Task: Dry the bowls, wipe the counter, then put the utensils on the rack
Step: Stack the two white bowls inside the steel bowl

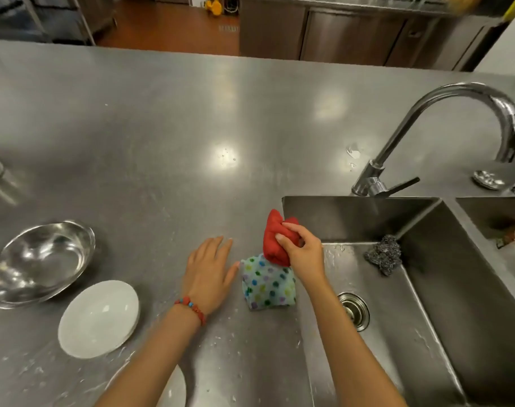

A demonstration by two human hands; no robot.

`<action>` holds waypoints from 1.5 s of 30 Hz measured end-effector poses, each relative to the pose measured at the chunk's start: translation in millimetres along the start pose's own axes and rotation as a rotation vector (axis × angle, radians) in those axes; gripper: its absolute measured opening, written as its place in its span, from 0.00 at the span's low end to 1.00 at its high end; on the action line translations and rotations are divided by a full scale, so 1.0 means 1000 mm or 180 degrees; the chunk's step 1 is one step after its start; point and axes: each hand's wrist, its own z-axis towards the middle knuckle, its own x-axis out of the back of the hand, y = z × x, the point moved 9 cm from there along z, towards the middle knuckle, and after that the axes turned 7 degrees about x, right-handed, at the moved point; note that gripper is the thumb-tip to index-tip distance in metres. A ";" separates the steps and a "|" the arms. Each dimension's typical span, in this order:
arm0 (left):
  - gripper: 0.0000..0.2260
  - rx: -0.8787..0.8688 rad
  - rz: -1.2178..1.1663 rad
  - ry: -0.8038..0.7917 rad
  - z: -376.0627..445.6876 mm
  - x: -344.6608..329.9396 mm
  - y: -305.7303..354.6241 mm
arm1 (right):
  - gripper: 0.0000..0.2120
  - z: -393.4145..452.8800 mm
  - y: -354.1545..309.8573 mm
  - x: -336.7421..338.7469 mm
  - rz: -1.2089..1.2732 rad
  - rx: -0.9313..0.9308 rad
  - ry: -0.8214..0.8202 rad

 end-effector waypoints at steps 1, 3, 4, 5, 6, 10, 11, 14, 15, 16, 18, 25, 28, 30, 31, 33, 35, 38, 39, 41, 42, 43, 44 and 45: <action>0.23 0.0052 0.0031 -0.0009 0.007 -0.005 0.001 | 0.12 0.017 0.005 -0.004 0.0001 -0.0004 -0.0053; 0.23 0.0118 0.0066 -0.0008 0.020 -0.013 0.003 | 0.13 0.047 0.016 -0.014 0.0027 -0.0051 -0.0162; 0.23 0.0147 0.0088 -0.0010 0.025 -0.016 0.002 | 0.13 0.059 0.023 -0.020 0.0019 -0.0086 -0.0222; 0.23 0.0181 0.0125 -0.0030 0.028 -0.020 0.001 | 0.14 0.069 0.029 -0.027 -0.0031 -0.0124 -0.0284; 0.23 0.0219 0.0167 -0.0053 0.030 -0.024 -0.001 | 0.14 0.077 0.036 -0.033 -0.0114 -0.0145 -0.0347; 0.23 0.0324 0.0222 -0.0089 0.033 -0.033 -0.009 | 0.16 0.088 0.054 -0.046 -0.0633 -0.0076 -0.0559; 0.23 0.0334 0.0223 -0.0095 0.033 -0.035 -0.010 | 0.16 0.089 0.056 -0.046 -0.0750 -0.0035 -0.0590; 0.24 0.0385 0.0211 -0.0148 0.030 -0.040 -0.014 | 0.18 0.090 0.057 -0.049 -0.1133 0.0102 -0.0724; 0.24 0.0391 0.0227 -0.0164 0.029 -0.041 -0.014 | 0.19 0.090 0.058 -0.049 -0.1329 0.0134 -0.0760; 0.24 0.0398 0.0233 -0.0171 0.027 -0.041 -0.014 | 0.19 0.090 0.058 -0.048 -0.1502 0.0133 -0.0779; 0.24 0.0409 0.0195 -0.0156 0.024 -0.038 -0.013 | 0.21 0.089 0.056 -0.044 -0.1722 0.0106 -0.0801; 0.22 0.0361 0.0111 0.0067 0.001 -0.002 -0.018 | 0.21 0.041 0.001 -0.028 -0.1922 0.0739 -0.0658; 0.22 0.0366 0.0041 0.0150 -0.018 0.017 -0.032 | 0.17 -0.006 -0.015 -0.029 -0.1461 0.0616 -0.0675; 0.21 0.0378 -0.0034 0.0245 -0.033 0.031 -0.043 | 0.15 -0.039 -0.019 -0.037 -0.1273 0.0443 -0.0713; 0.20 0.0387 -0.0079 0.0312 -0.040 0.038 -0.050 | 0.15 -0.055 -0.019 -0.043 -0.1232 0.0382 -0.0734; 0.19 0.0368 -0.0131 0.0439 -0.056 0.052 -0.065 | 0.13 -0.088 -0.021 -0.056 -0.1086 0.0308 -0.0761; 0.19 0.0353 -0.0237 0.0523 -0.072 0.061 -0.083 | 0.13 -0.120 -0.021 -0.070 -0.1021 0.0281 -0.0794; 0.18 0.0448 -0.0481 0.0503 -0.096 0.069 -0.120 | 0.14 -0.165 -0.014 -0.087 -0.0990 0.0088 -0.0757; 0.17 0.0481 -0.0550 0.0471 -0.103 0.071 -0.132 | 0.15 -0.179 -0.011 -0.091 -0.1021 -0.0028 -0.0738; 0.18 0.0461 -0.0553 0.0451 -0.116 0.076 -0.154 | 0.16 -0.205 -0.006 -0.100 -0.1085 -0.0194 -0.0653; 0.19 0.0451 -0.0542 0.0471 -0.123 0.079 -0.164 | 0.17 -0.216 -0.004 -0.104 -0.1098 -0.0244 -0.0601; 0.20 0.0454 -0.0544 0.0507 -0.129 0.082 -0.174 | 0.17 -0.226 -0.003 -0.107 -0.1086 -0.0293 -0.0550; 0.20 0.0470 -0.0555 0.0551 -0.134 0.083 -0.184 | 0.16 -0.236 -0.003 -0.110 -0.1045 -0.0348 -0.0505; 0.19 0.0503 -0.0583 0.0593 -0.139 0.084 -0.193 | 0.13 -0.245 -0.003 -0.113 -0.0974 -0.0392 -0.0465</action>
